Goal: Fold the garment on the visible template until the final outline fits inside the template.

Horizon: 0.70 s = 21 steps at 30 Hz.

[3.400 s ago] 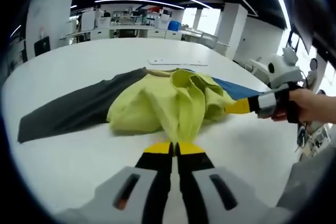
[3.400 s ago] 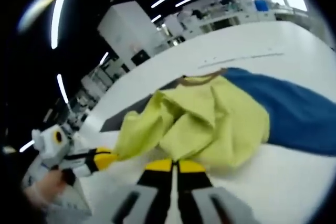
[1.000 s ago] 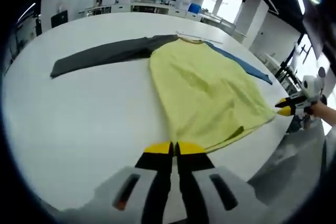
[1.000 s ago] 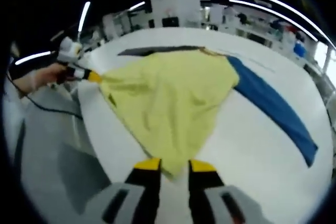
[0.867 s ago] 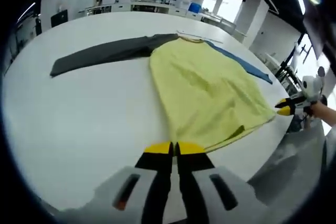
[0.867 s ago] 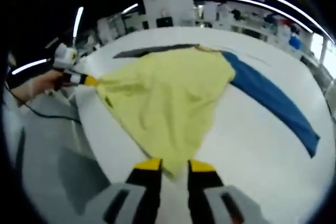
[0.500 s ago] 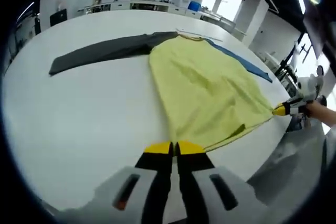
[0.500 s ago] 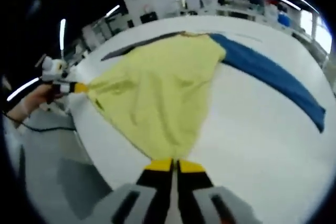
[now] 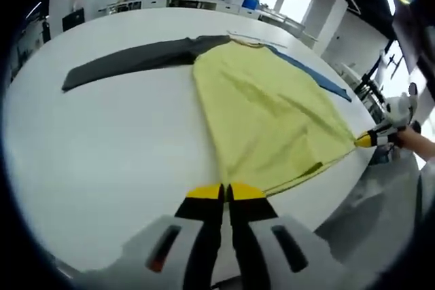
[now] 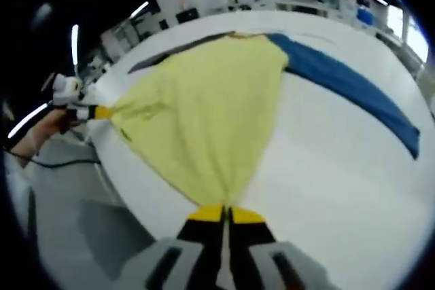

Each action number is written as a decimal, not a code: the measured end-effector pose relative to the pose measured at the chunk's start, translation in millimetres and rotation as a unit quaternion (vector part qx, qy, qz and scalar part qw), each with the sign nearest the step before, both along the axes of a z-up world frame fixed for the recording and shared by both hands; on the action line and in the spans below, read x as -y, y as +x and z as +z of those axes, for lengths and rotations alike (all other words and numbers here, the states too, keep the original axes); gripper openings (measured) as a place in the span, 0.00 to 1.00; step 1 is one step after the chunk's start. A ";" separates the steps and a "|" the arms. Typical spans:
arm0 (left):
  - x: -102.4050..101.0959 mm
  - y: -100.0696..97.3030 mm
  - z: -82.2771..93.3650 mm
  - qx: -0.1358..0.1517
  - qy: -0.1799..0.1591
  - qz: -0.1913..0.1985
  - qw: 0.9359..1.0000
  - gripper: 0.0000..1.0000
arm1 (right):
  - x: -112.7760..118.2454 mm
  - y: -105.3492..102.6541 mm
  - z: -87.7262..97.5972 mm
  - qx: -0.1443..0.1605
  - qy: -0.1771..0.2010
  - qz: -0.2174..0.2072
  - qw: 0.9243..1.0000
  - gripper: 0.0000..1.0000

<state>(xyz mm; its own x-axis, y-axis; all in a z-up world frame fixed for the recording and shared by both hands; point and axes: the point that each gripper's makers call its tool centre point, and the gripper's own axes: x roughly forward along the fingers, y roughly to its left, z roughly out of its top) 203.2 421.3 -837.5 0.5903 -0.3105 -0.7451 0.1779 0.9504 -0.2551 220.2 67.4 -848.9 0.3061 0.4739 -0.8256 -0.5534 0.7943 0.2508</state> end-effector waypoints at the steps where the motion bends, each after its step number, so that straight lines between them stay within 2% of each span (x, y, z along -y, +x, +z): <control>1: -1.3 -0.1 -2.6 -0.001 0.000 0.001 1.000 0.00 | 0.3 0.0 0.1 0.000 0.000 0.000 1.000 0.00; 21: -0.3 -4.4 -10.8 -0.018 -0.015 0.011 1.000 0.00 | 11.2 3.5 1.2 0.005 -0.013 0.005 1.000 0.00</control>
<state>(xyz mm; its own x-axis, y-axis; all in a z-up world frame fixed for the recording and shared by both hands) 198.8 421.7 -848.2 0.5699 -0.3204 -0.7566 0.1462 0.9457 -0.2903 223.7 56.2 -847.6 0.3101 0.4549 -0.8348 -0.5639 0.7949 0.2237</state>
